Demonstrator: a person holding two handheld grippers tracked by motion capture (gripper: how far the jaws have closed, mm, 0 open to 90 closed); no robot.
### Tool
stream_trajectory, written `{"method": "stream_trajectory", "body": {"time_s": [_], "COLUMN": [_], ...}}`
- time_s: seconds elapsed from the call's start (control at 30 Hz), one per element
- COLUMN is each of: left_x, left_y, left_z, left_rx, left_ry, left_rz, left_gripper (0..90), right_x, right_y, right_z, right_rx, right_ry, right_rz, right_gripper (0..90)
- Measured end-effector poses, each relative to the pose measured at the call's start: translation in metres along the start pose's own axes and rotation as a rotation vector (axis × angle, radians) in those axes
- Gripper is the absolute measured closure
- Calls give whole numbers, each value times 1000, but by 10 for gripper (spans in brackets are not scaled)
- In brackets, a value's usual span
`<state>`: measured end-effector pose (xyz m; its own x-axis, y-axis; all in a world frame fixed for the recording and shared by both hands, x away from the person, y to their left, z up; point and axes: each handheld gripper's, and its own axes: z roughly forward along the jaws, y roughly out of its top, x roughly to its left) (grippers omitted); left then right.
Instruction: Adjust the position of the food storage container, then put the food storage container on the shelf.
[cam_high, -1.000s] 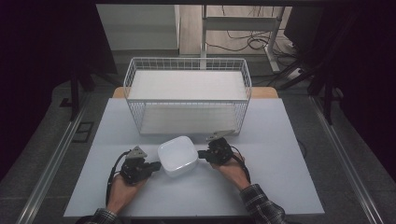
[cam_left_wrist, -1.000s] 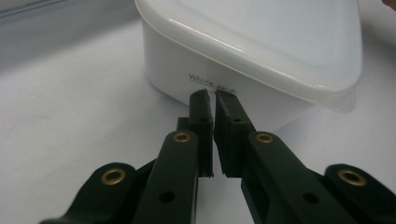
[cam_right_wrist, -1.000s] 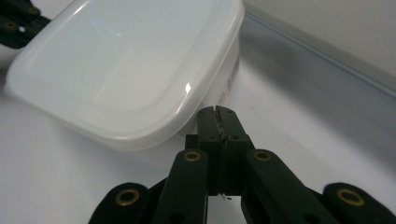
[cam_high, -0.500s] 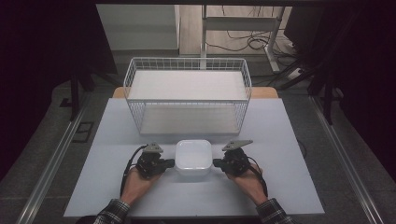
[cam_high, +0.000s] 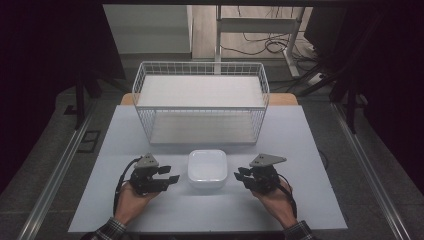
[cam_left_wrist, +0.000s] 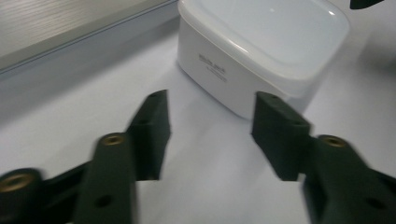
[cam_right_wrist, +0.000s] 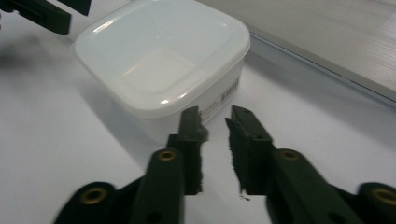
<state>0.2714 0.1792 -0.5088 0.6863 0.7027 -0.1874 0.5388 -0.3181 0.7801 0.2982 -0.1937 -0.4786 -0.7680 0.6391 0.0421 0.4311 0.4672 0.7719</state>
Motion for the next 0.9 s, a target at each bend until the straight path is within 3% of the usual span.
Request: {"method": "stream_trajectory", "body": {"time_s": [0.13,0.17,0.2,0.33,0.37,0.4,0.6,0.9], "left_x": [-5,-5,-6,-9,-10,-11,-7,-4], "left_y": [-8,-8,-11,-16,-17,-21,-28,-22], "left_z": [-4,-4,-3,-3,-3,-3,0,2], "left_rx": [-12,-12,-8,0,6,21,33,2], "left_ry": [-8,-8,-16,-17,-15,-2,6,-26], "left_rz": [9,9,-1,14,22,43,43,31], "left_gripper": [242,208,178,104,104,80,34,30], "right_x": [0,0,0,-1,-1,-1,-5,-8], "right_y": [-9,-9,-13,-22,-22,-27,-37,-33], "right_z": [-10,-10,-12,-17,-17,-16,-7,-8], "right_rx": [-31,-31,-42,-54,-54,-45,19,-15], "right_ry": [-4,-4,-8,-10,-10,-8,0,-13], "right_rz": [5,5,6,9,9,27,60,60], "right_gripper": [436,436,346,171,171,101,47,37]}}
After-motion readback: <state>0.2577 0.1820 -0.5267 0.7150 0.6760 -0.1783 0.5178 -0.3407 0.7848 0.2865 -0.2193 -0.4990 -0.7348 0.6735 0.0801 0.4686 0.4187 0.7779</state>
